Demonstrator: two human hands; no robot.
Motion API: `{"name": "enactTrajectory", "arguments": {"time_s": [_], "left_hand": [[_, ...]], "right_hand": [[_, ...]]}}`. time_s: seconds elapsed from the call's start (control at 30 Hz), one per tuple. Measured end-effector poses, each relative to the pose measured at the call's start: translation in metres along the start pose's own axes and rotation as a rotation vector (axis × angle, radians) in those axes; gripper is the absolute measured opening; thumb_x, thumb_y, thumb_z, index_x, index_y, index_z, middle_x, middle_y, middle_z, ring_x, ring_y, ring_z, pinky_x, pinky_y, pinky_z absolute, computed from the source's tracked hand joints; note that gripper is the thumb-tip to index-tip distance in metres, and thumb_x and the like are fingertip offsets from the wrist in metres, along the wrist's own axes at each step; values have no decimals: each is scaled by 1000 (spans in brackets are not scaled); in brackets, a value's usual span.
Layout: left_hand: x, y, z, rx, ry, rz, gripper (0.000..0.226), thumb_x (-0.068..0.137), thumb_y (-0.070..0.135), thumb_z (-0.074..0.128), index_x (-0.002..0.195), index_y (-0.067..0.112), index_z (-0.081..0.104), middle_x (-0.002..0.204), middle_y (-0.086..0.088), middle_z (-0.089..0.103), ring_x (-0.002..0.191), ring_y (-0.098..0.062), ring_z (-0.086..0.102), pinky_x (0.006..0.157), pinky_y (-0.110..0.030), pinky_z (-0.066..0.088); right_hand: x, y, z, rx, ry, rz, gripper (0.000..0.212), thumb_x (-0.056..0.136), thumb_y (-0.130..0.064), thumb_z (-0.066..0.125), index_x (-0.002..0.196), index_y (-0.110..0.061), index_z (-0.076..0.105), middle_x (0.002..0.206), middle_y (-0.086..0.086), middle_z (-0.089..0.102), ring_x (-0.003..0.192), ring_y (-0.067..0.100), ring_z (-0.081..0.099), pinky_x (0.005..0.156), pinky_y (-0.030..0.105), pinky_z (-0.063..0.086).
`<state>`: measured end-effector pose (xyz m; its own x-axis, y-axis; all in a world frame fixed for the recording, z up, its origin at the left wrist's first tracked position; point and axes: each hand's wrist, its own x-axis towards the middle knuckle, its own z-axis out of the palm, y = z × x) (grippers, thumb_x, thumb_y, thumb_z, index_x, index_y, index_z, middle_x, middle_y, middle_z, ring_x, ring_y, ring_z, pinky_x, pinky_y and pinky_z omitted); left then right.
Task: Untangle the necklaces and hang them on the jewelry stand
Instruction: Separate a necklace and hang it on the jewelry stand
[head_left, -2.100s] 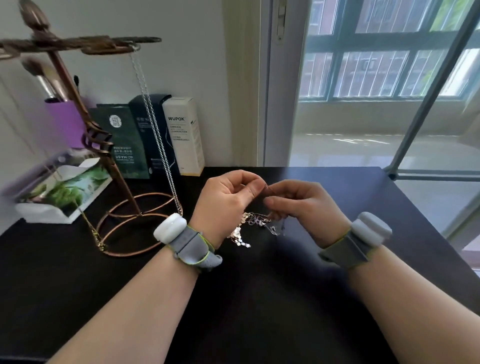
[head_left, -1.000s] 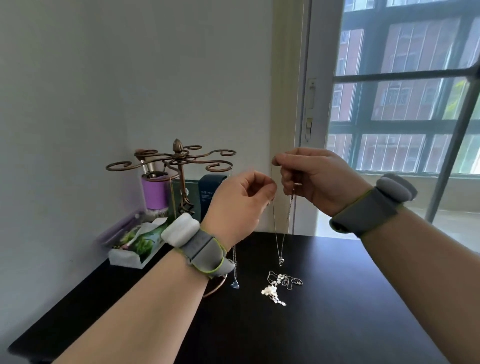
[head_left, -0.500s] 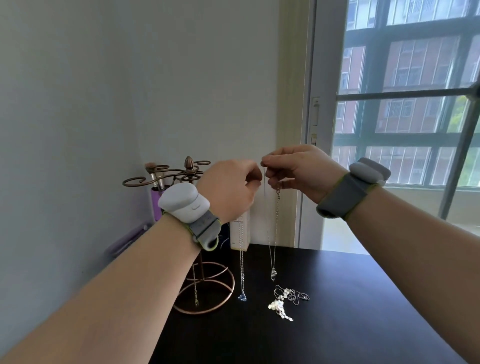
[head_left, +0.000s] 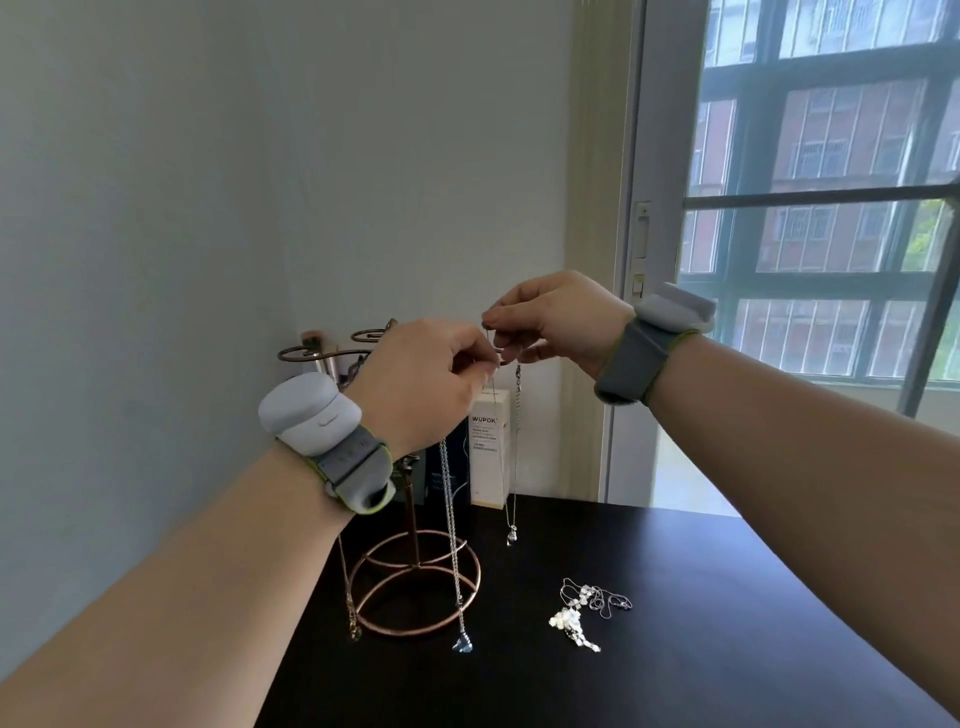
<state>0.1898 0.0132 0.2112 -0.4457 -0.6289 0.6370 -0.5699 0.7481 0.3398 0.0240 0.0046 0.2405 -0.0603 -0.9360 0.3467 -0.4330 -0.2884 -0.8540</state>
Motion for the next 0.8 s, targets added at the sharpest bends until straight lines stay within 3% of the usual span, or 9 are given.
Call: {"name": "enactTrajectory", "arguments": {"time_s": [0.13,0.3,0.47,0.8], "left_hand": [[-4,-8,-6,-17,-11,-18,9,86,24,62,89,24,71,82,5,67,71,-11,58,67,-26,49],[-6,-16,-11,5,-1,-43,8,85,26,63,87,25,71,79,5,67,69,-9,56,59,-16,40],[-8,-23,-15,0,3,-55,10,85,26,63,89,24,71,82,2,70,79,-16,63,75,-32,51],[-10,-27,-17,-4,4,-48,11,86,26,62,91,24,72,82,4,71,78,-13,64,76,-31,52]], "right_hand": [[6,-6,10,-23,-19,-2,13,81,-14,70,90,-4,70,68,4,67,57,15,61,69,32,50],[11,-10,21,-72,-17,-4,12,80,-14,70,87,-4,71,65,4,68,55,15,61,60,26,44],[17,-12,31,-95,-7,16,9,79,-13,70,84,-5,71,57,0,68,50,14,61,57,24,42],[18,-13,32,-197,47,80,14,78,-11,70,86,-1,72,59,2,68,42,10,52,52,23,40]]}}
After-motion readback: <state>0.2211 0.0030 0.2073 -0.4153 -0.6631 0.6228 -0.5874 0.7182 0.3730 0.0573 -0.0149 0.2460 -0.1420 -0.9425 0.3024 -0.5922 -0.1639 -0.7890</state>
